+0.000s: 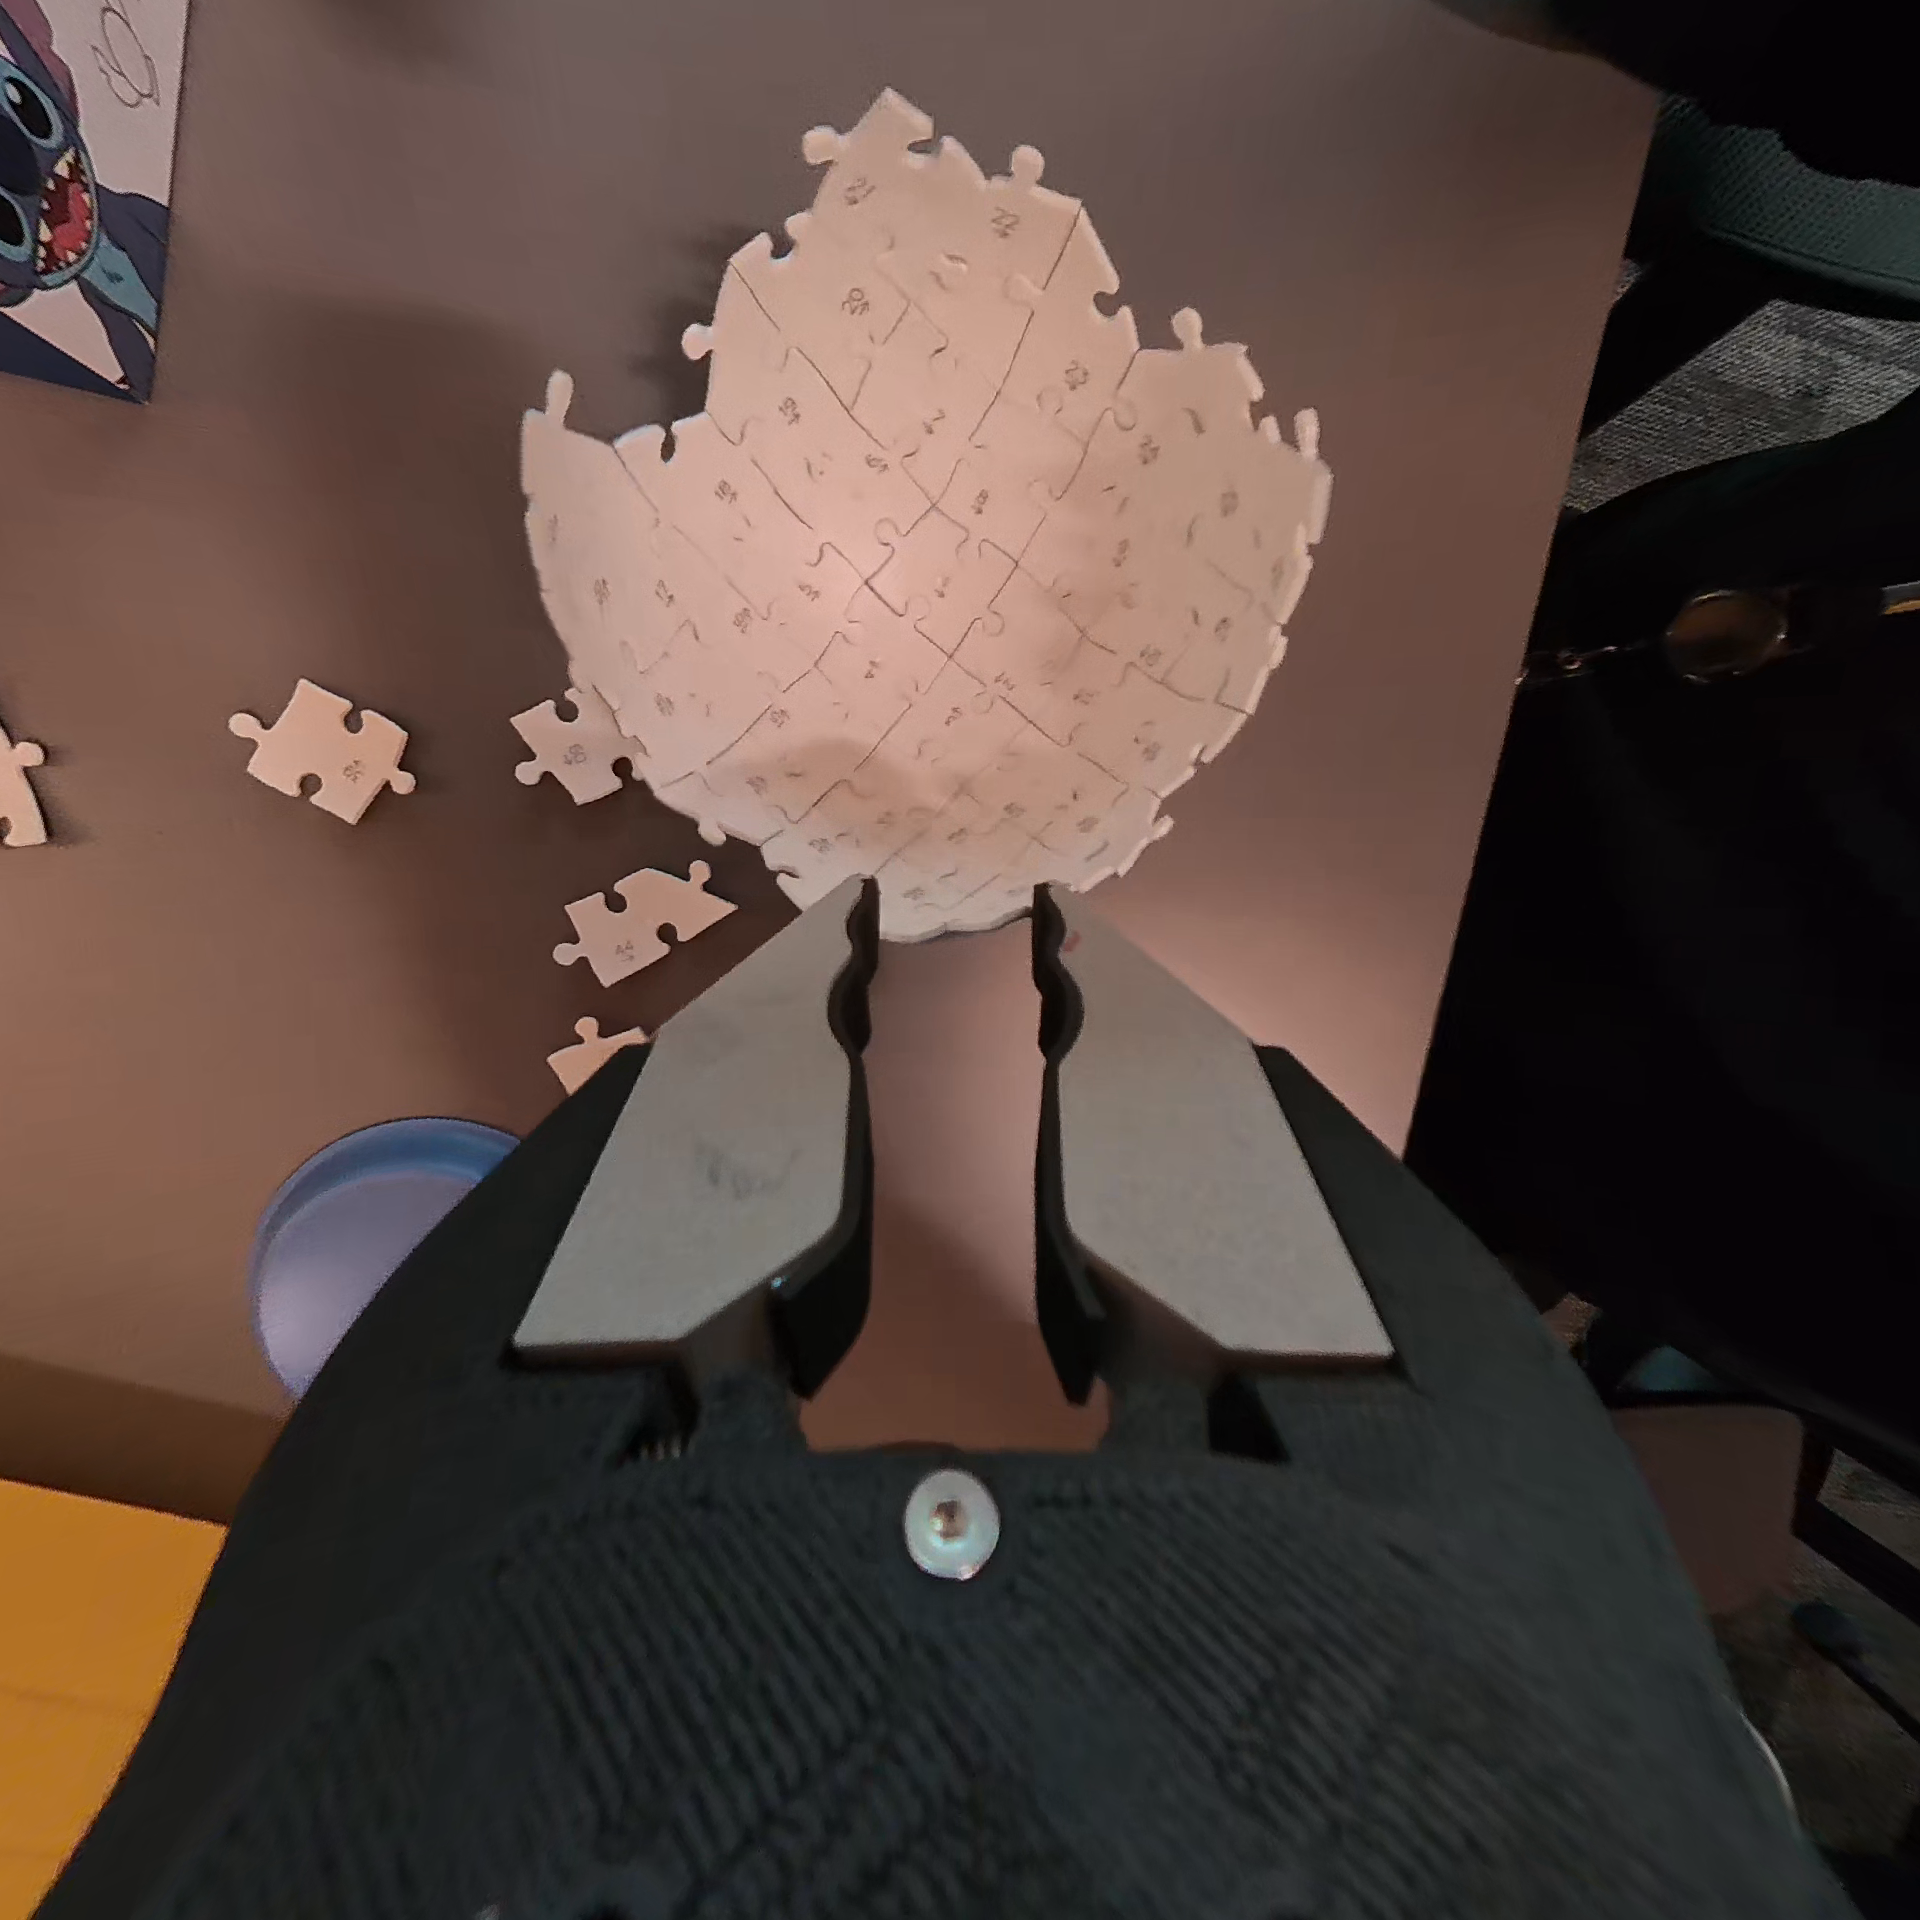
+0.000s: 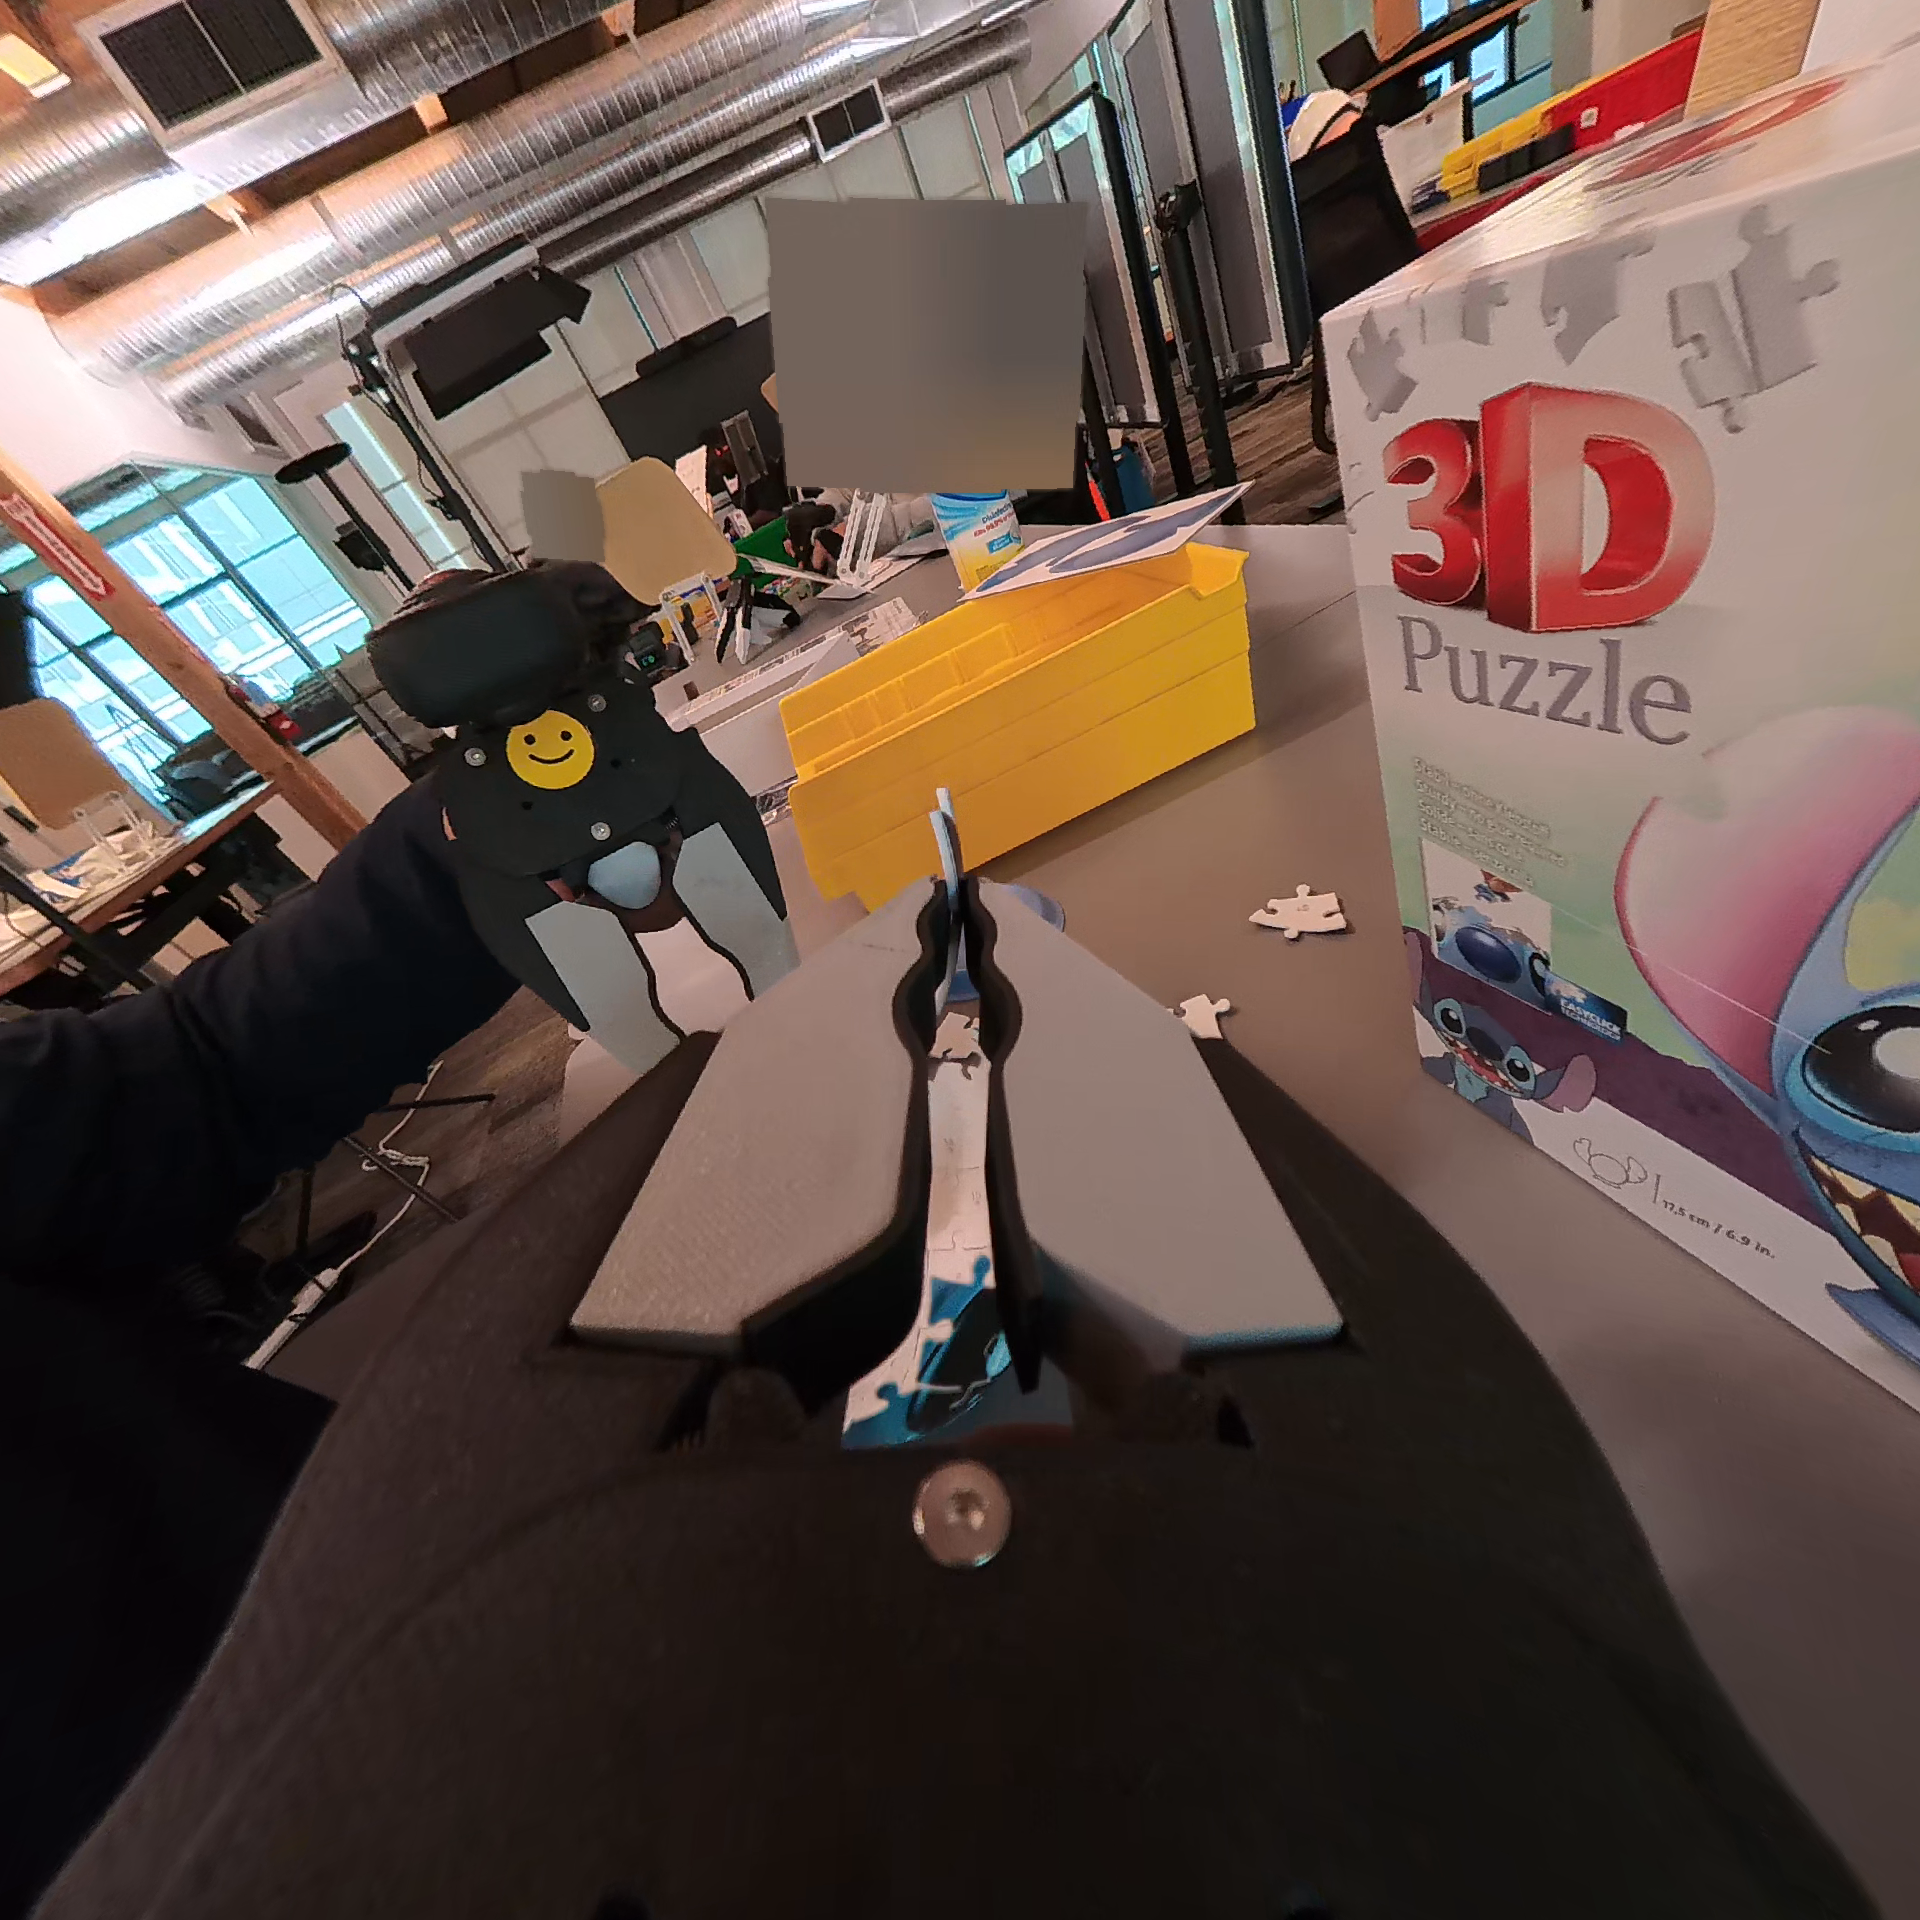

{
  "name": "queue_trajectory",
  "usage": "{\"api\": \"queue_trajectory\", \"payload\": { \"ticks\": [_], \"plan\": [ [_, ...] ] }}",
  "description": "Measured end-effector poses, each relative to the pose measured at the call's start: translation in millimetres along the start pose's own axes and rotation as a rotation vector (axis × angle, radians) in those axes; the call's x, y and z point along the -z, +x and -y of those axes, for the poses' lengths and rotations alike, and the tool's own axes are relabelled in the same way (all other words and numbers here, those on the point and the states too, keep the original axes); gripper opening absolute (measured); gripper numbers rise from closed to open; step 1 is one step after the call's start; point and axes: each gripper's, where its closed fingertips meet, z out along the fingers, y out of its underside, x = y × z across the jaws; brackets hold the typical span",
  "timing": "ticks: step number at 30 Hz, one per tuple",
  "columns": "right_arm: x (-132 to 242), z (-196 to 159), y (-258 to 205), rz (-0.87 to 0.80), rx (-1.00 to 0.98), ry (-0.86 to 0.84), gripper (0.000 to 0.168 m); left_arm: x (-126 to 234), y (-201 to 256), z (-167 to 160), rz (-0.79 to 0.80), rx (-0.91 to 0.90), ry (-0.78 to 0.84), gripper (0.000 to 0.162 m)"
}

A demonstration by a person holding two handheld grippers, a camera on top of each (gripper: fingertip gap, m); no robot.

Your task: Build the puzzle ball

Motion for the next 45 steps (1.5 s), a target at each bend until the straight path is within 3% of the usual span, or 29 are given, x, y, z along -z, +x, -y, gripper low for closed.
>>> {"api": "queue_trajectory", "payload": {
  "ticks": [19, 28, 37, 42, 45],
  "plan": [
    [-4.2, -6.8, -6.9, 0.034, 0.022, -0.042, 0.000, 4.0, 10.6, 3.8, -0.057, 0.088, 0.043, 0.027],
    [-4.8, -4.7, -15.0, 0.106, -0.022, -0.020, 0.000, 15.8, 1.6, 21.8, -0.029, 0.143, 0.125, 0.026],
    [6.6, 26.2, -41.7, 0.311, -0.106, 0.181, 0.000, 36.8, -22.5, 89.7, 0.075, 0.167, 0.396, 0.025],
    [6.8, 29.9, -43.6, 0.376, -0.179, 0.235, 0.000, 47.9, -3.5, 133.8, -0.019, 0.140, 0.549, 0.025],
    [4.7, 28.6, -46.3, 0.376, -0.160, 0.234, 0.000, 51.9, -5.0, 146.6, 0.003, 0.129, 0.596, 0.024]
  ]
}}
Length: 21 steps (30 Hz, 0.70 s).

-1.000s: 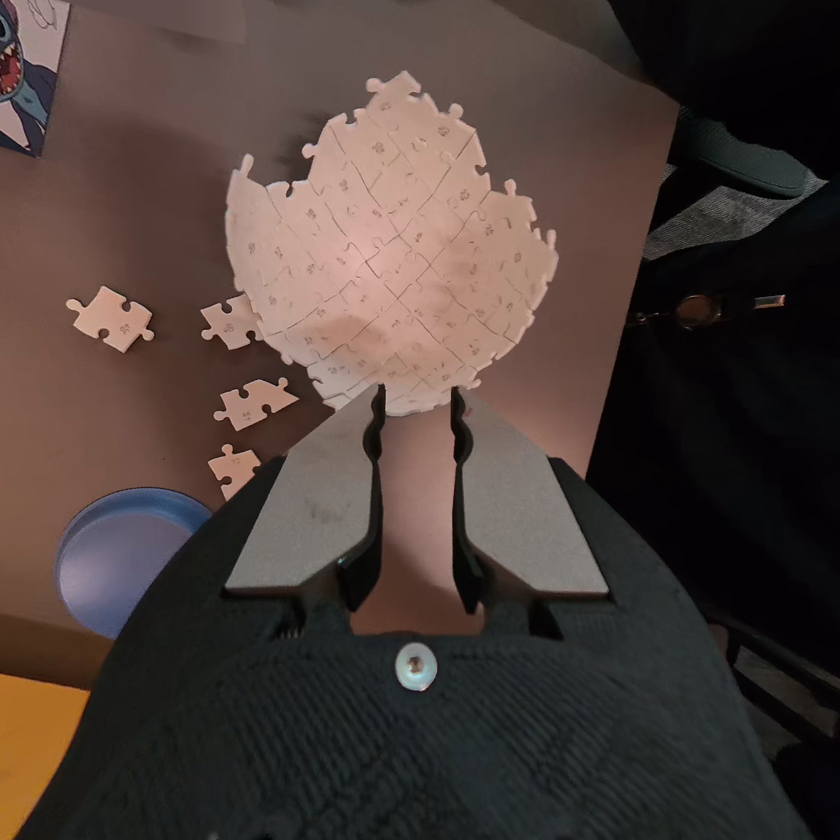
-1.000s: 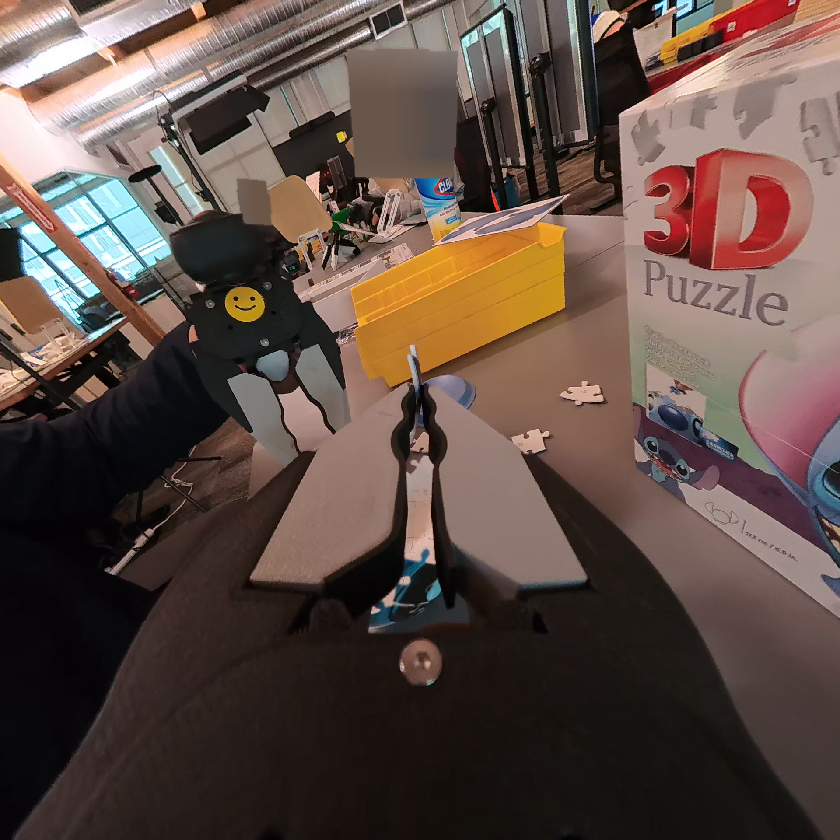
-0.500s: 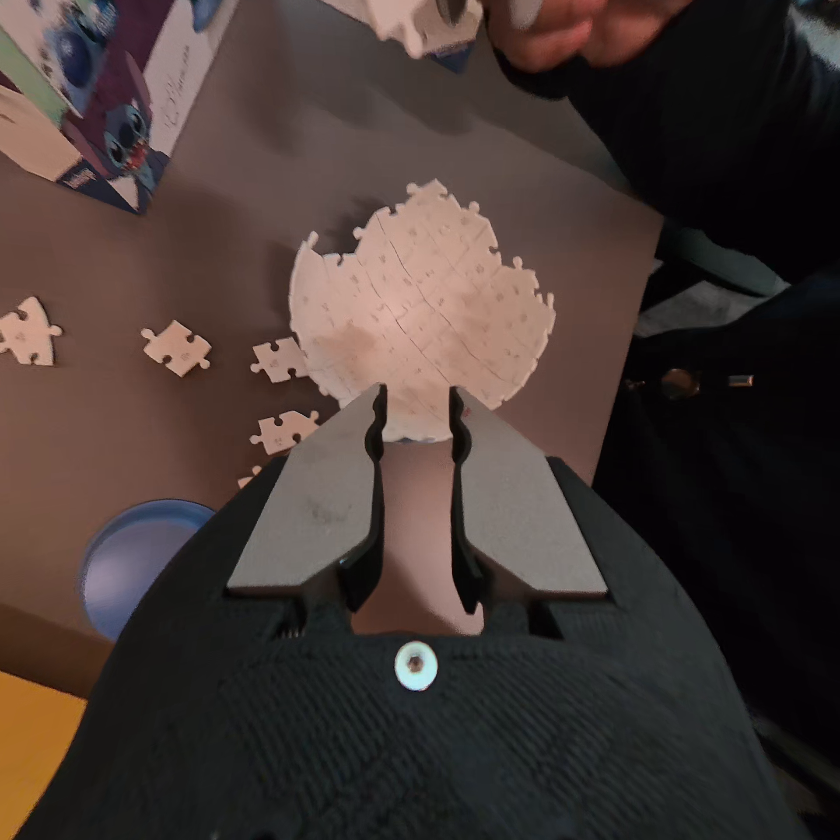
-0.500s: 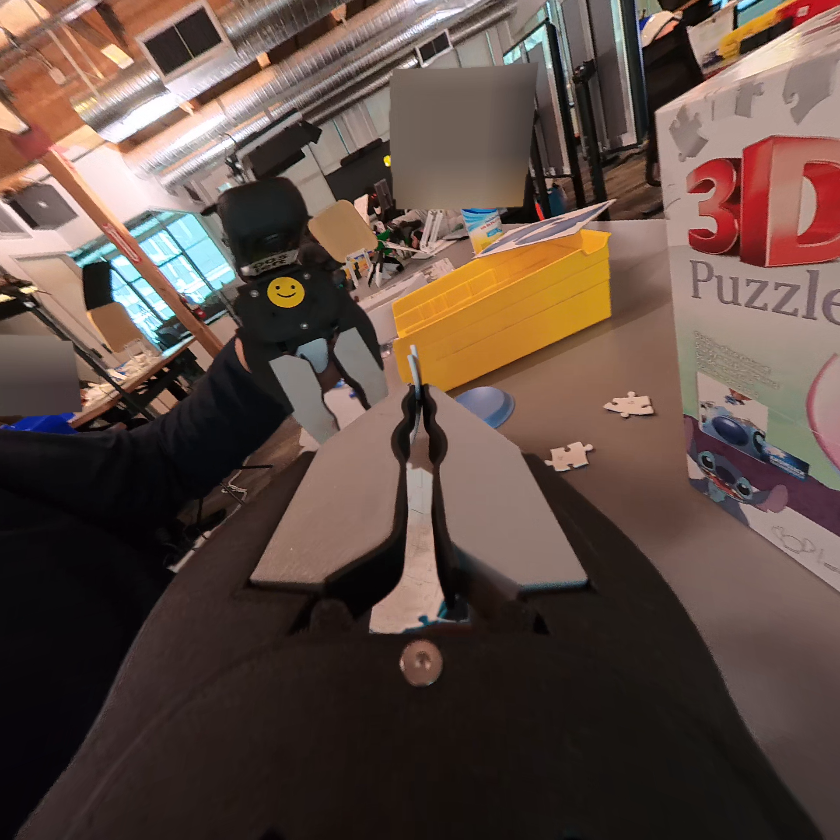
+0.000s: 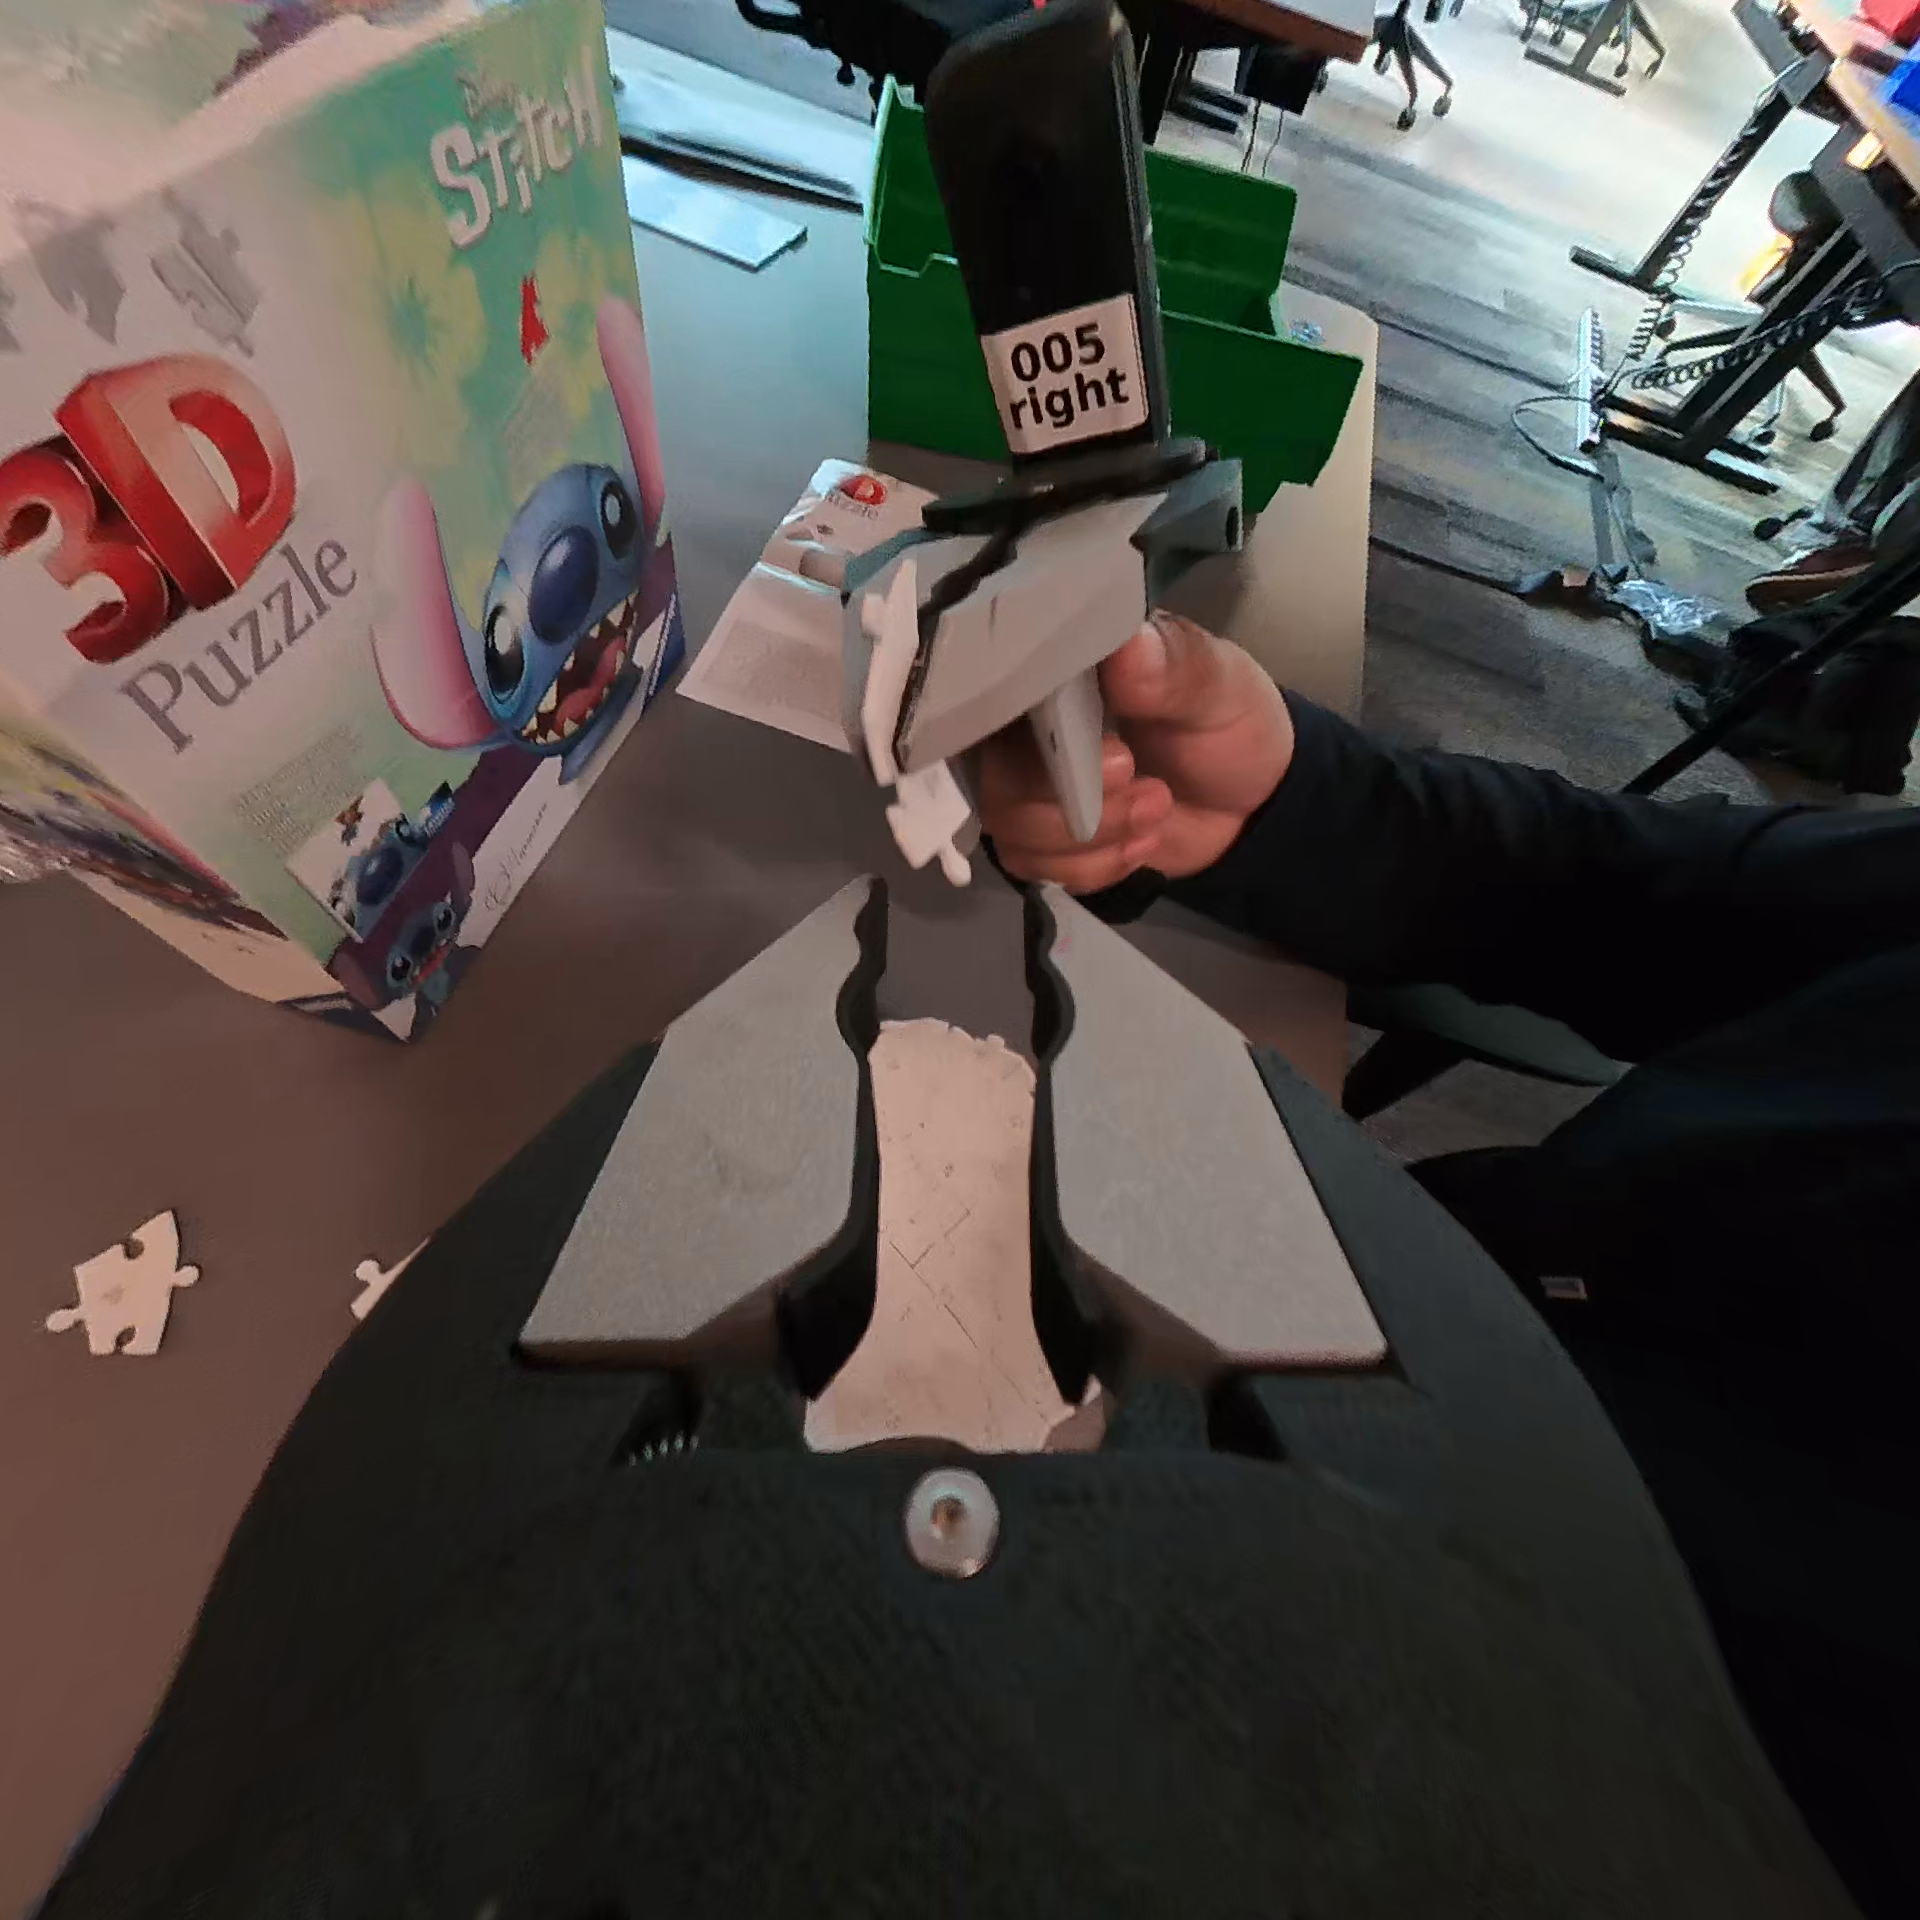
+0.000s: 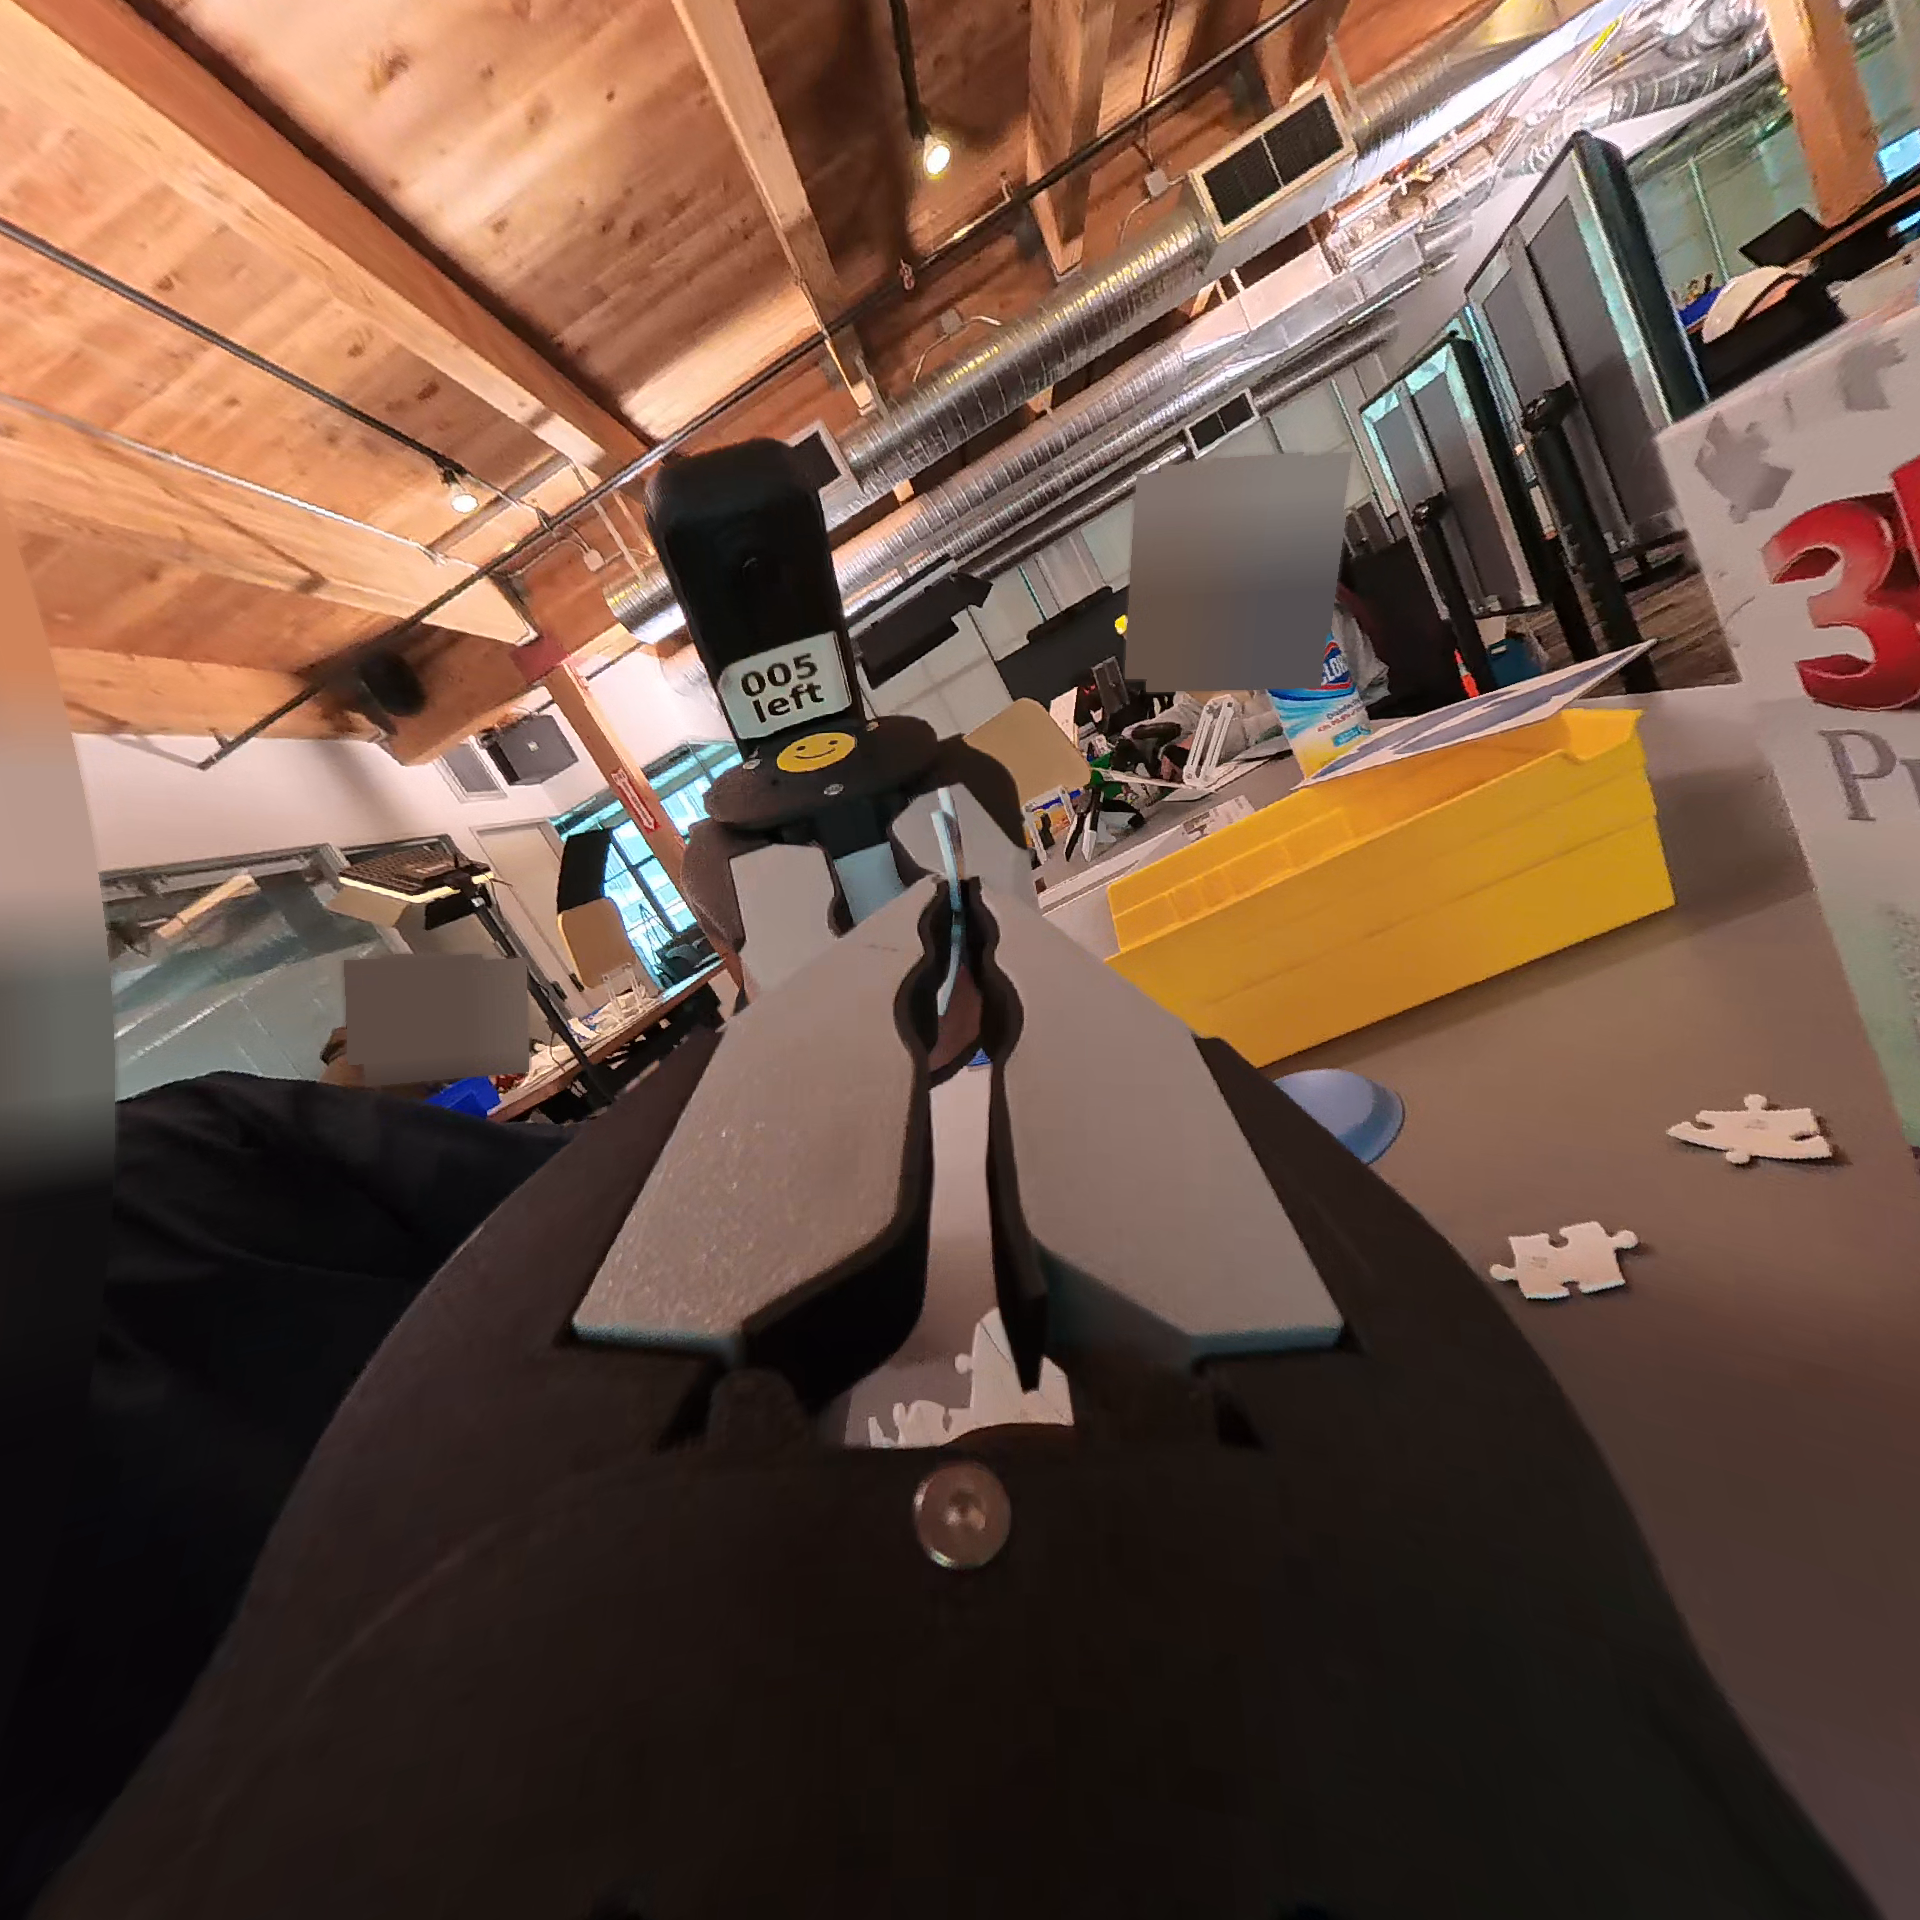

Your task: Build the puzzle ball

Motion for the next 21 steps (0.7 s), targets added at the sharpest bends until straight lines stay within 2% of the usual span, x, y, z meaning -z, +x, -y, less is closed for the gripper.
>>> {"api": "queue_trajectory", "payload": {
  "ticks": [3, 6, 9, 21],
  "plan": [
    [-1.1, -2.1, 0.6, -0.026, 0.044, -0.016, 0.000, 0.0, 0.3, 4.7, -0.008, 0.002, 0.024, 0.021],
    [-2.2, -3.2, 0.0, -0.033, 0.063, -0.023, 0.000, 4.9, -4.3, 9.2, 0.003, 0.009, 0.054, 0.008],
    [-2.3, -2.8, -0.2, -0.035, 0.070, -0.018, 0.000, 6.2, -3.3, 9.4, -0.030, 0.031, 0.035, 0.007],
    [0.5, -14.3, 15.0, -0.102, 0.118, -0.114, 0.001, 9.3, -19.5, -1.5, -0.009, -0.078, -0.097, 0.001]
  ]
}}
